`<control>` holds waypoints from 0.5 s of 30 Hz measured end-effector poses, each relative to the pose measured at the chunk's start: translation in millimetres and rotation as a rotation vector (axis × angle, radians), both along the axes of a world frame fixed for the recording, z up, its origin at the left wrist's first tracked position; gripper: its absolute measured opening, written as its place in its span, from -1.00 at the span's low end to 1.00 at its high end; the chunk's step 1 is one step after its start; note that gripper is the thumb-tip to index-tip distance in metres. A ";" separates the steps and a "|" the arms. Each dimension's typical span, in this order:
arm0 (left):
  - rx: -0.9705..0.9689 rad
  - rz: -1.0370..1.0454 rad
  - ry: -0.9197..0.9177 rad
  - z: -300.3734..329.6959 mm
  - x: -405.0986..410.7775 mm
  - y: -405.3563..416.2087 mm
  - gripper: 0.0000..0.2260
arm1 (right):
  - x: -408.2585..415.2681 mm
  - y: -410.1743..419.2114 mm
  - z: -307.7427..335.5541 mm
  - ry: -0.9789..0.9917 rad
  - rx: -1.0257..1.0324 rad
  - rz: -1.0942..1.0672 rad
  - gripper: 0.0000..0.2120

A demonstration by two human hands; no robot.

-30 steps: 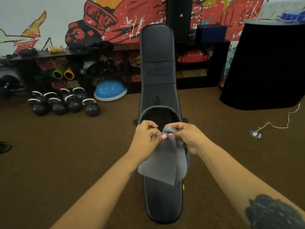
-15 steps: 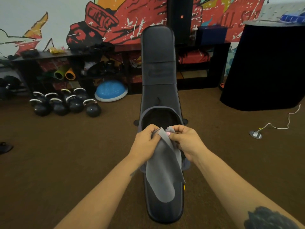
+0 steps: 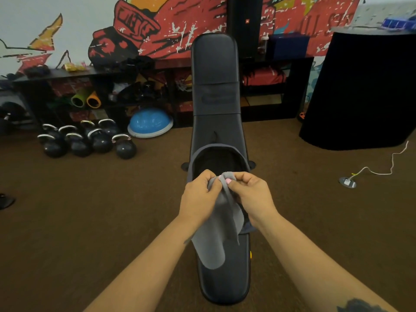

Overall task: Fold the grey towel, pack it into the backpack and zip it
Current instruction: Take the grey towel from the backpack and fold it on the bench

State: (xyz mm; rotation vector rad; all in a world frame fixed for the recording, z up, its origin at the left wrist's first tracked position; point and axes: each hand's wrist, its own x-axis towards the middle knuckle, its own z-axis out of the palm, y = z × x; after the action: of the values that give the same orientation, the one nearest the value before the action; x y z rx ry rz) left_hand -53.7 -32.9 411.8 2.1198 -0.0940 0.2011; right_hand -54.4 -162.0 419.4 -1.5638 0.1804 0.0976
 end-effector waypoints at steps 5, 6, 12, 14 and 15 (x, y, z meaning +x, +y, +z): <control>0.037 0.089 0.008 -2.6 4.0 -1.5 -0.84 | -3.4 3.2 -5.4 -0.098 -0.142 0.060 -0.79; 0.048 0.100 0.009 -2.9 4.8 -1.5 -0.83 | -3.6 4.0 -6.3 -0.113 -0.167 0.069 -0.78; 0.059 0.096 -0.013 -5.2 8.2 -1.8 -0.81 | -0.8 3.9 -5.6 -0.152 -0.201 0.119 -0.73; -0.001 0.060 -0.005 -7.2 9.4 -1.1 -0.80 | -0.6 2.1 -5.9 -0.161 -0.160 0.140 -0.70; -0.040 0.047 -0.002 -8.6 10.1 -0.6 -0.80 | -0.5 1.0 -6.3 -0.167 -0.138 0.147 -0.69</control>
State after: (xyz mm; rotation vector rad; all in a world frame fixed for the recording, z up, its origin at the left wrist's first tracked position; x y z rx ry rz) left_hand -43.5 -33.5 403.1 2.0830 -0.0415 0.2309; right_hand -54.9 -160.9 413.0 -1.7131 -0.0609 0.0704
